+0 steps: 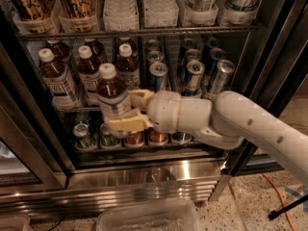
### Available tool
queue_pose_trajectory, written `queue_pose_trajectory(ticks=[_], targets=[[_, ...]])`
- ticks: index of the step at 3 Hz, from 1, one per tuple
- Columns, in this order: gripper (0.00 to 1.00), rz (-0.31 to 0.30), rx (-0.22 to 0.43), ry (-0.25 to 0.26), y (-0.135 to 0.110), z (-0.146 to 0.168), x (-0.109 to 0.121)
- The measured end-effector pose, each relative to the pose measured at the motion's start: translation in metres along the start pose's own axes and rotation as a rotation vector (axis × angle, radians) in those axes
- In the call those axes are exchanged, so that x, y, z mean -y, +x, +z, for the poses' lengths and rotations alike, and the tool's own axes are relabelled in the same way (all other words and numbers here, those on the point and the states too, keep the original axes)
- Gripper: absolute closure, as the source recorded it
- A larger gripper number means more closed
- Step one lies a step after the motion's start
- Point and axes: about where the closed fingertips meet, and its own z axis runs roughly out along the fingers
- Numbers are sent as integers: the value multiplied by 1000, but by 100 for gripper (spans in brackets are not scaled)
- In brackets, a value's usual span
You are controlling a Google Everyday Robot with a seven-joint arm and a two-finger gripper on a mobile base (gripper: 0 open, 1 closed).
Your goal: Pick blue plastic bottle from middle shelf of fridge
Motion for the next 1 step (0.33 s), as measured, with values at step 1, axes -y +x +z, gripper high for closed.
queue_pose_trajectory(ticks=[1], targets=[[100,23,-26,59,1,-25,-2]])
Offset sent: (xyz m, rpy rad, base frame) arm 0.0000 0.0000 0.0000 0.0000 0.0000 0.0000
